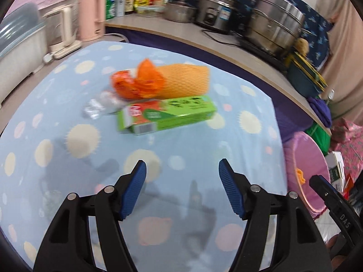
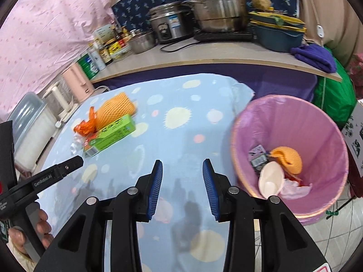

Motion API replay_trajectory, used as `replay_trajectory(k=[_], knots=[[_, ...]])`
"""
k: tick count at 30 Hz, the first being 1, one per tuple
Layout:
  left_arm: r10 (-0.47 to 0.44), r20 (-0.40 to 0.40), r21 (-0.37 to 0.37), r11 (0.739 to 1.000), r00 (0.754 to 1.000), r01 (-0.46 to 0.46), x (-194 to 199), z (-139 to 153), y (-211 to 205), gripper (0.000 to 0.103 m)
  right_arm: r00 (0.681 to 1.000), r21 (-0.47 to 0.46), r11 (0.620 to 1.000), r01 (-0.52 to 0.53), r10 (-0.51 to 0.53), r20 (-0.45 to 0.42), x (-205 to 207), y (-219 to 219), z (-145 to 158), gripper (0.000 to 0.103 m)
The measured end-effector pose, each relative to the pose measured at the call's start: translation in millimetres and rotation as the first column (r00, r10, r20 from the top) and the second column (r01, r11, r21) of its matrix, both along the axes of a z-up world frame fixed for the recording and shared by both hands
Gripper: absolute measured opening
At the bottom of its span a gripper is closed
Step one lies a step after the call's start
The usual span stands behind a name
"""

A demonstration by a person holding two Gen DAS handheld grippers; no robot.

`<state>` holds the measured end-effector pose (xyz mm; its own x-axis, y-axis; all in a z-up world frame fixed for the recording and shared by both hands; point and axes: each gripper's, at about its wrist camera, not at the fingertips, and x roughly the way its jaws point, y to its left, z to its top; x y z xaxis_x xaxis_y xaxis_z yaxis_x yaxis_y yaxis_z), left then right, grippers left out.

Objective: Collect trash
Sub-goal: 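Move both open tools back over the remaining trash on the table, then grasp the orange plastic bag with the right tool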

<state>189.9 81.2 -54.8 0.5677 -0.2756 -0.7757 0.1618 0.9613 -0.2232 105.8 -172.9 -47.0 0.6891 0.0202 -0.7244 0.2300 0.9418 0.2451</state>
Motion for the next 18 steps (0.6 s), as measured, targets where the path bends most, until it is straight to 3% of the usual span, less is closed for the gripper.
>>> replay_trajectory(k=[8,18], knots=[[0.115,-0.005,0.023,0.993,0.993,-0.115,16,-8,70,0.063,0.989,-0.017,0.989,-0.149,0.149,-0.007,44,73,-3,0.036],[0.17,-0.005,0.05,0.984,0.985,-0.169,36,-15,113,0.066,0.955,-0.011,0.955,-0.297,0.297,0.004,114,151,-8,0.036]])
